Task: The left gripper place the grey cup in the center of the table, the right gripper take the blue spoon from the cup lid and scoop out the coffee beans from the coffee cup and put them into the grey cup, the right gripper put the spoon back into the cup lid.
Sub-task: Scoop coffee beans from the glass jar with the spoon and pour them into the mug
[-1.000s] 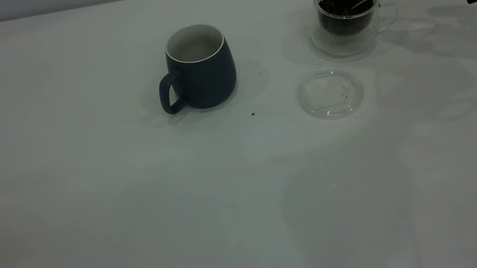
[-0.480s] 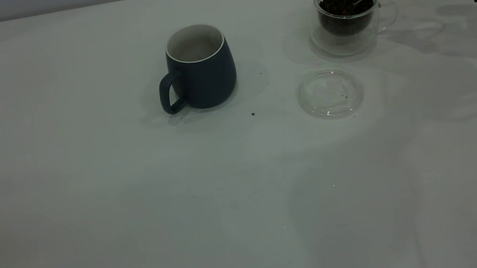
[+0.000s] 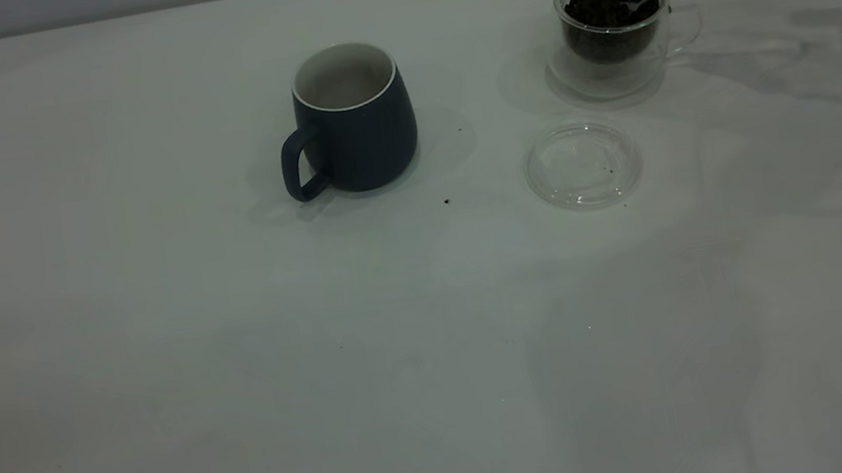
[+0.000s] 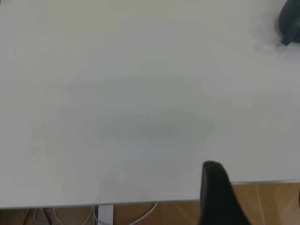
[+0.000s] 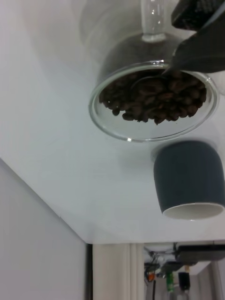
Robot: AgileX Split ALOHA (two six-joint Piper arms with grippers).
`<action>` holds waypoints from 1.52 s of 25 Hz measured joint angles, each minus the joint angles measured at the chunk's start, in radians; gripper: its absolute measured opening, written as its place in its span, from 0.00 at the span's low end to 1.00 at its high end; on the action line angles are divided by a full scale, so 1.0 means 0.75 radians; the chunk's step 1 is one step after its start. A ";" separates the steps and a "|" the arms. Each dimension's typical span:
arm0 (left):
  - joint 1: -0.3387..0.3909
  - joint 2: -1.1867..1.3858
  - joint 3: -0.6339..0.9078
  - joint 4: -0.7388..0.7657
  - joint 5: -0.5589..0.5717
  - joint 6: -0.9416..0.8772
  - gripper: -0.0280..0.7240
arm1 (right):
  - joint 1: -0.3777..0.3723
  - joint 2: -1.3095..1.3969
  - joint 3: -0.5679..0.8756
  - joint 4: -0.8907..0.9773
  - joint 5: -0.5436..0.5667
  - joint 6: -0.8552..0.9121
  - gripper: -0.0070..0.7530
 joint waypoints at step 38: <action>0.000 0.000 0.000 0.000 0.000 -0.003 0.67 | 0.033 -0.043 -0.003 0.117 0.174 0.046 0.14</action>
